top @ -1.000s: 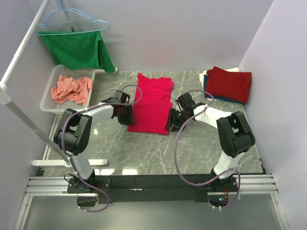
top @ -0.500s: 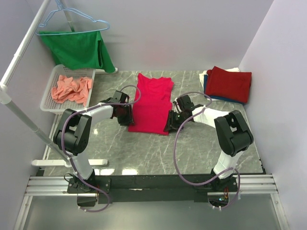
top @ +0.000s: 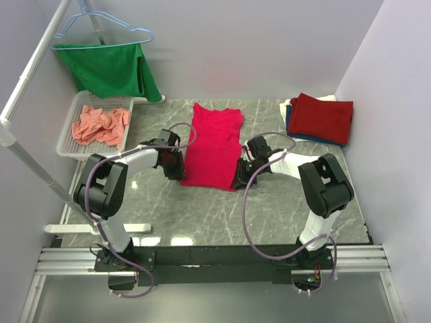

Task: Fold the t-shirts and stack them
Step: Fold the tshirt

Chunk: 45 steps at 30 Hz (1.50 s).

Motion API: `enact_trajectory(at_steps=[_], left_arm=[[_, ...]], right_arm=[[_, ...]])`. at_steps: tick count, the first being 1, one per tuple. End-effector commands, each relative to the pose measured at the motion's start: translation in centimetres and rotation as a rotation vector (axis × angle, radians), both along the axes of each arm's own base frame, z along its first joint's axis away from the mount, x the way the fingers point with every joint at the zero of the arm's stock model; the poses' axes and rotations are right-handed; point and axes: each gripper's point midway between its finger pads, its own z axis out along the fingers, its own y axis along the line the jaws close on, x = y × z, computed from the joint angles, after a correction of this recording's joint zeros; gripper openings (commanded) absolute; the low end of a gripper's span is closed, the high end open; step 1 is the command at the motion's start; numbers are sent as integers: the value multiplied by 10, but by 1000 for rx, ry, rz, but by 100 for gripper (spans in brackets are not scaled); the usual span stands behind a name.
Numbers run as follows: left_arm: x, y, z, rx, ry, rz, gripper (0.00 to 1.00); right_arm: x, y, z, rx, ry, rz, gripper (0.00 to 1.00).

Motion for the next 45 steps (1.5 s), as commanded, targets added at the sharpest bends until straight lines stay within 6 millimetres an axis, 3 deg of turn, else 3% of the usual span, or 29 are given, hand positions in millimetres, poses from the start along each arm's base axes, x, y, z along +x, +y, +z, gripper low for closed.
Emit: enact_trajectory(at_steps=[1,2,3,5,8,12,19,25,29,32,37,41,45], left_arm=[[-18,0,-2,-24,49,-5,20],[-20,-3,-3,-42,59,-9,15],[-21,-4,-4,-50,64,-11,3],[-23,-8,-4,-65,65,-16,1],[-30,-5,-1,-69,62,-9,1],[-55,0,1,-65,91,-2,1],[-111,-9,25,-40,91,-27,1],[-154,-9,29,-44,138,-9,1],[-173,-4,33,-46,153,9,1],[-179,-2,42,-54,142,24,1],[-176,0,65,-58,100,34,1],[-159,-1,92,-37,37,39,1],[-137,2,110,15,-29,70,1]], right_arm=[[-7,0,-14,-21,32,14,23],[-7,0,-15,-23,33,12,16],[-9,0,-17,-28,44,12,12],[-7,-1,-17,-35,41,10,0],[-12,-3,-16,-42,48,9,0],[-25,-10,-8,-63,46,26,0],[-72,-28,0,-77,75,39,0],[-112,-25,13,-71,74,76,0],[-127,-20,31,-71,34,95,0],[-130,-17,47,-53,11,98,0],[-119,-10,83,-23,-66,85,0],[-106,-9,108,-38,-121,84,0],[-82,-8,135,-73,-205,65,0]])
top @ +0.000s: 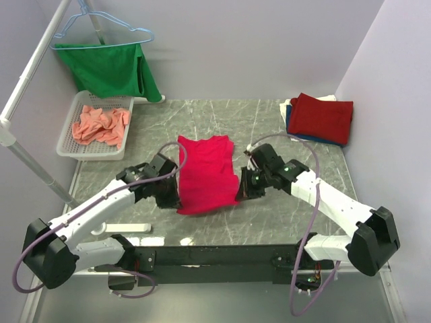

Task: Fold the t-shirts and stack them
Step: Fold the tshirt

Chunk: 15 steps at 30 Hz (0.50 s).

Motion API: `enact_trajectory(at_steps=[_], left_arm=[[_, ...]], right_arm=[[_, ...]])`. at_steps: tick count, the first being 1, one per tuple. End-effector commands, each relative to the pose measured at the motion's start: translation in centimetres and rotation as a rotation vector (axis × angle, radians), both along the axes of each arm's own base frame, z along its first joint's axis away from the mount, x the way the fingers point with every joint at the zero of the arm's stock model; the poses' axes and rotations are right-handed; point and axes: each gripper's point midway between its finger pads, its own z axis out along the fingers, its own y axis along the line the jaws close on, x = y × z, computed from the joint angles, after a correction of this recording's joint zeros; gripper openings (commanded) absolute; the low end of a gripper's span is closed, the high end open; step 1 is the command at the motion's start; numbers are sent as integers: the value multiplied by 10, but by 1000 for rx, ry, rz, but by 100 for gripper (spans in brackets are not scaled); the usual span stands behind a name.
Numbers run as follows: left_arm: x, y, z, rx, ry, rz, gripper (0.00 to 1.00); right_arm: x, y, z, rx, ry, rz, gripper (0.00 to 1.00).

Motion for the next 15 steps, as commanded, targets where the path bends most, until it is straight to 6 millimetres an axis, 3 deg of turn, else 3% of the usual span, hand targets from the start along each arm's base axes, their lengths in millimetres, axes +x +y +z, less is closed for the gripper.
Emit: enact_trajectory(at_steps=[1,6,8,13,14,15], left_arm=[[28,12,21,115,-91,62,1],[69,24,43,220,-212,165,1],[89,29,48,253,-244,211,1],[139,39,57,288,-297,278,1],[149,40,59,289,-314,290,1],[158,41,53,314,-307,279,1]], right_arm=[[25,-5,30,-53,-104,-28,0],[60,-4,49,-48,-172,-78,0],[77,-7,47,-66,-181,-101,0],[118,-3,59,-45,-227,-138,0],[129,-3,53,-54,-221,-150,0],[137,0,57,-42,-230,-152,0]])
